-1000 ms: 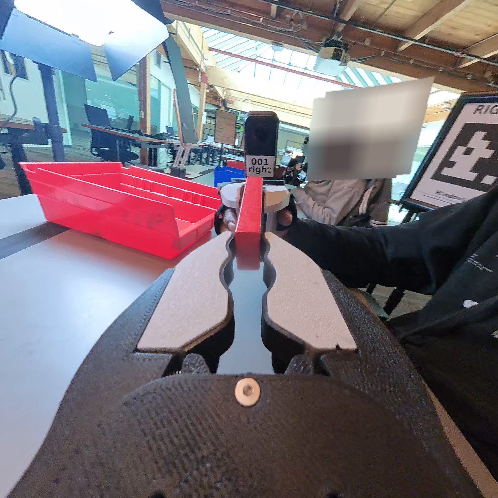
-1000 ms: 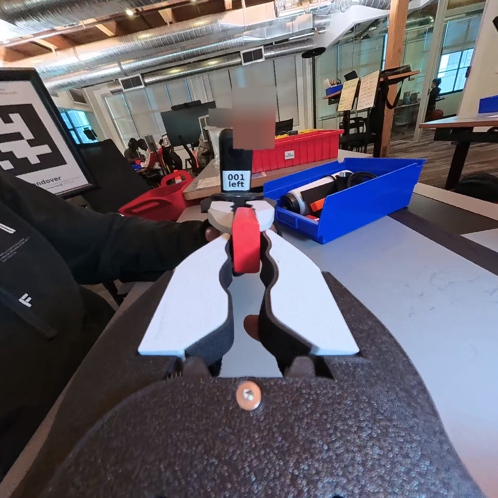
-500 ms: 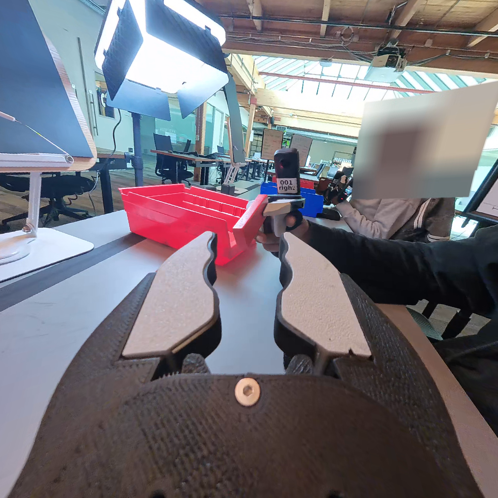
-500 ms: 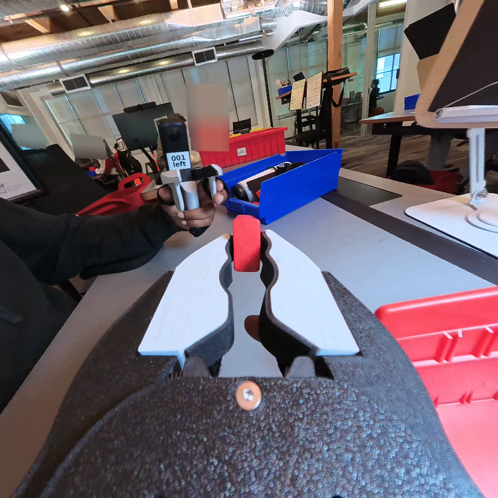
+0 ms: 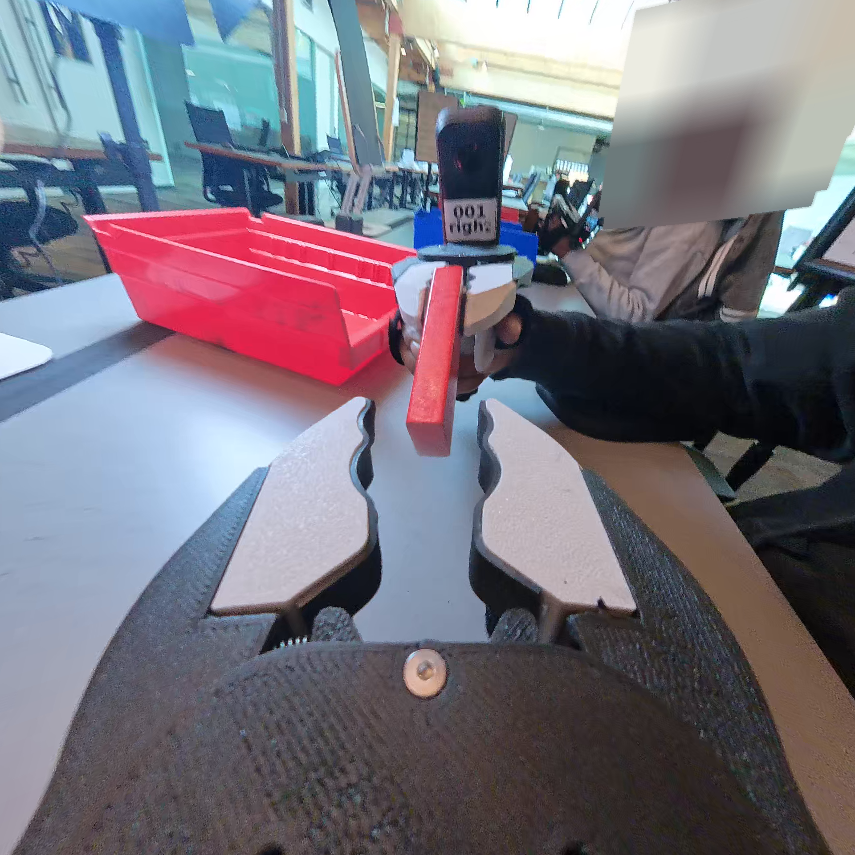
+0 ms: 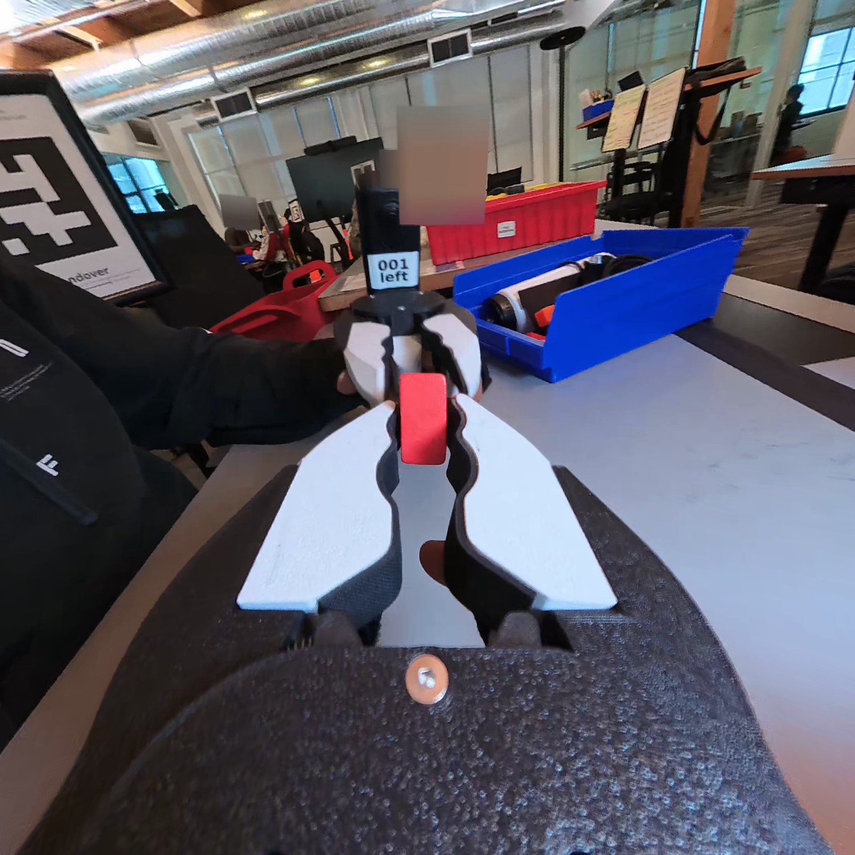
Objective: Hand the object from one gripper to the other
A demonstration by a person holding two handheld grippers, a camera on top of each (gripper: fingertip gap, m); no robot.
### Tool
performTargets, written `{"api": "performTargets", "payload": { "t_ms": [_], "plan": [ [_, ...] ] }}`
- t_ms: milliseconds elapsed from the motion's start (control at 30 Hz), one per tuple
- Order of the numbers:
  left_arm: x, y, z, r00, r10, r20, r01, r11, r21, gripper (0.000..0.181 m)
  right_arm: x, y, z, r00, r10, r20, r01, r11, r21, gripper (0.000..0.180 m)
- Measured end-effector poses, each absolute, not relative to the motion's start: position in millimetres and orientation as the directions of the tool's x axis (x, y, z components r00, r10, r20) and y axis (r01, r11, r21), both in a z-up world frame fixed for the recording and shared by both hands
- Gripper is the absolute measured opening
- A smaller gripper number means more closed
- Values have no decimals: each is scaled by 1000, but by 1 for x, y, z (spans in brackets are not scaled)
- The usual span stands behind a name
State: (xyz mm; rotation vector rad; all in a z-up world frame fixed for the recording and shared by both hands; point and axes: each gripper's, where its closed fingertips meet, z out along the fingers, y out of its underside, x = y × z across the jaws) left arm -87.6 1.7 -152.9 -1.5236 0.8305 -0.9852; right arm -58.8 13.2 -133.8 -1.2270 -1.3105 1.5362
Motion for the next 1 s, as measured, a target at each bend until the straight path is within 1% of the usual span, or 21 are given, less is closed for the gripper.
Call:
{"api": "performTargets", "payload": {
  "t_ms": [33, 100, 133, 300, 400, 467, 567, 633, 833, 933, 1000],
  "plan": [
    [-83, 0, -158, 404, -903, 145, -30, -171, -985, 39, -62, 8, -132, -264, 946, -188, 33, -185, -982, 17],
    [-77, -6, -162, 373, -920, 118, -67, -154, -986, 23, -67, 2, -133, -264, 949, -173, 43, -168, -985, 17],
    [-76, -8, -162, 366, -923, 116, -76, -154, -985, 18, -67, 2, -131, -261, 952, -162, 33, -159, -987, 17],
    [-79, -6, -150, 370, -922, 111, -59, -142, -988, 17, -63, 9, -127, -217, 964, -153, 27, -151, -988, 21],
    [-94, -1, -147, 392, -911, 129, -27, -152, -988, 17, -50, 23, -120, -177, 971, -162, 9, -163, -987, 33],
    [-108, 5, -141, 408, -900, 154, 20, -160, -987, 17, -35, 37, -111, -140, 976, -168, -25, -173, -985, 38],
    [-128, 14, -136, 444, -880, 169, 62, -158, -985, 17, -5, 59, -94, -80, 981, -174, -106, -182, -978, 41],
    [-138, 18, -134, 460, -869, 182, 86, -160, -983, 16, 16, 74, -87, -37, 983, -180, -150, -184, -971, 41],
    [-144, 22, -135, 471, -861, 191, 98, -164, -982, 16, 50, 101, -92, 46, 975, -218, -193, -206, -959, 39],
    [-141, 23, -141, 487, -855, 181, 59, -175, -983, 16, 42, 98, -97, 42, 977, -207, -157, -198, -968, 39],
    [-139, 28, -149, 532, -828, 177, 4, -206, -979, 16, 32, 95, -101, 62, 984, -168, -111, -161, -981, 39]
  ]
}}
